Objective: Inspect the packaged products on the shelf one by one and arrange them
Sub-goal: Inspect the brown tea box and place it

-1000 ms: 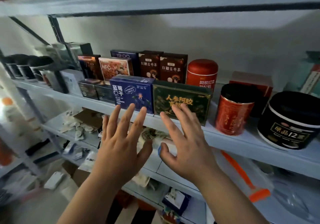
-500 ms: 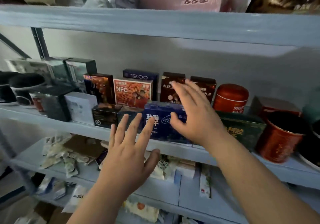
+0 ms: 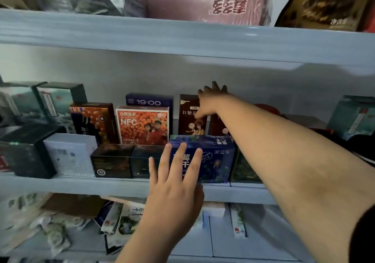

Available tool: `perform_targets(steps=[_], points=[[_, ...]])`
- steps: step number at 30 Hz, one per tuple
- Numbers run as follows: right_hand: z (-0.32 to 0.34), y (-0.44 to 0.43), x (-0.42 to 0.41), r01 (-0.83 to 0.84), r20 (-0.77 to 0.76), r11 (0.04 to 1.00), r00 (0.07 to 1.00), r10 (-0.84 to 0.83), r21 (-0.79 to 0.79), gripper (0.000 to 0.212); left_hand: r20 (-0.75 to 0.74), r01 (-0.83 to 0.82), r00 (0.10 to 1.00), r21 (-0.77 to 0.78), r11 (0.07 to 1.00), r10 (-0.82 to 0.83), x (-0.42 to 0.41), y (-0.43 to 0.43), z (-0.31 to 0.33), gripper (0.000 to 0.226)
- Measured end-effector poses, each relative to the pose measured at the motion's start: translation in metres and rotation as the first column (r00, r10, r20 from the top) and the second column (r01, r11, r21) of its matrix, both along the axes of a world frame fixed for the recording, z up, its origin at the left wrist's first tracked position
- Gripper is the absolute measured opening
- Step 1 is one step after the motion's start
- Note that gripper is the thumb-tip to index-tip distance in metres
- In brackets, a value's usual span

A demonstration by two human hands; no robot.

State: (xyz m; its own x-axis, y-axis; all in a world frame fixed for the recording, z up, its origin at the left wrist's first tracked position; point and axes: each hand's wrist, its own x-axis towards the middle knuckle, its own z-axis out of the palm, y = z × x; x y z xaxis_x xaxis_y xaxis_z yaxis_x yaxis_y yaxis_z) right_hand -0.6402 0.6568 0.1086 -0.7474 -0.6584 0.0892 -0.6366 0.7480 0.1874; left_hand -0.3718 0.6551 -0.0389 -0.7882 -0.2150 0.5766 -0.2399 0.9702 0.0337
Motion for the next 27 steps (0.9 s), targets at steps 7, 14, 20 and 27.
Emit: perform_targets(steps=[7,14,20,27], points=[[0.001,-0.011,0.011,-0.089,0.036,0.994,0.995,0.091,-0.063,0.099,-0.014,-0.006,1.0,-0.009,1.0,0.006,0.0,-0.003,-0.006,0.069],[0.002,0.01,0.028,-0.219,-0.061,0.975,0.974,0.217,-0.033,0.086,0.028,-0.04,0.999,-0.034,0.999,0.041,-0.008,-0.013,-0.002,0.077],[0.008,0.03,0.054,-0.321,-0.178,0.938,0.939,0.296,-0.131,0.081,0.061,-0.06,0.996,-0.041,0.997,0.063,-0.014,-0.02,-0.003,0.085],[0.006,0.083,0.091,-0.472,-0.432,0.838,0.839,0.331,-0.274,0.087,0.07,-0.064,0.995,-0.003,0.998,0.064,-0.013,-0.016,-0.004,0.087]])
